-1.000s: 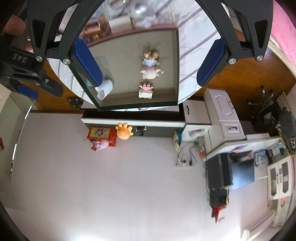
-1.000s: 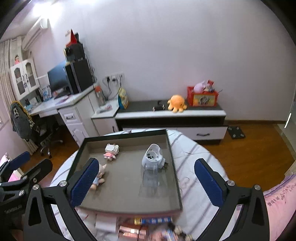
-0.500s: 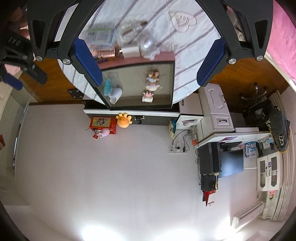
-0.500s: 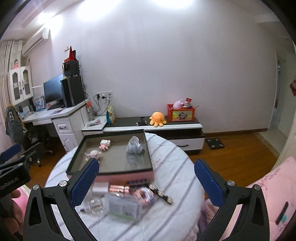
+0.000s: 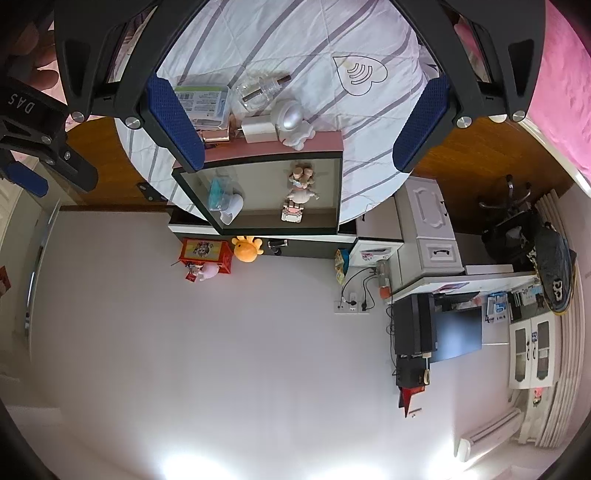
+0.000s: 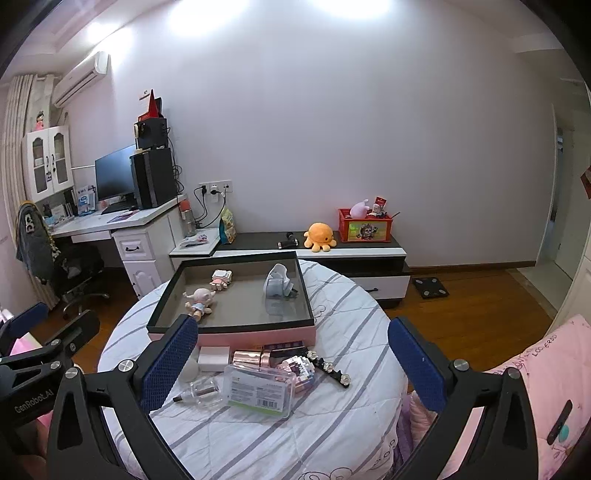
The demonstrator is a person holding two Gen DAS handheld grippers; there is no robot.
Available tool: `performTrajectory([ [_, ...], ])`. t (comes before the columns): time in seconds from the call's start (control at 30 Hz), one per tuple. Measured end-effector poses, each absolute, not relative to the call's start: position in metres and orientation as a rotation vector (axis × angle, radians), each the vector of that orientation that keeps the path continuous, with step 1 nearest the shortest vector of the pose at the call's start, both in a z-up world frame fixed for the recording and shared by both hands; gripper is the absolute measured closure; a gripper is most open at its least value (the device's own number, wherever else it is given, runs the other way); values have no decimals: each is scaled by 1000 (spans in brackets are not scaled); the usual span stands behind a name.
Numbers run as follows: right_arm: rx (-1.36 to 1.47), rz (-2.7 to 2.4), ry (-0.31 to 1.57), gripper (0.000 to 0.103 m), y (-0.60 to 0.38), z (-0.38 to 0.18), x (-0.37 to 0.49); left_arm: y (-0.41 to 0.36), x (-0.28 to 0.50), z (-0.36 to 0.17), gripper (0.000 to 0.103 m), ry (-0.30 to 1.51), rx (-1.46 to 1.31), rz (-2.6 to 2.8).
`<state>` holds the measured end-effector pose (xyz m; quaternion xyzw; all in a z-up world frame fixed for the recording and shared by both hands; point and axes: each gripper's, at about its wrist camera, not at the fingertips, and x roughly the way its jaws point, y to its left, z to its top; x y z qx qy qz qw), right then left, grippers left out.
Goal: Organize rigid objects
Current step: 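Withdraw both tools back from the box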
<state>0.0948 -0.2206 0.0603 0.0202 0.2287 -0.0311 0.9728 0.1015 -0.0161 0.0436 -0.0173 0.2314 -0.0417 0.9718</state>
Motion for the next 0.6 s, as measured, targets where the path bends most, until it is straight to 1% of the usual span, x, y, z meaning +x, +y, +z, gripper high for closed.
performTrajectory([
  [0.6,46,-68,480,0,-224,54,100,-18,107,34,0,488,-46,-85],
])
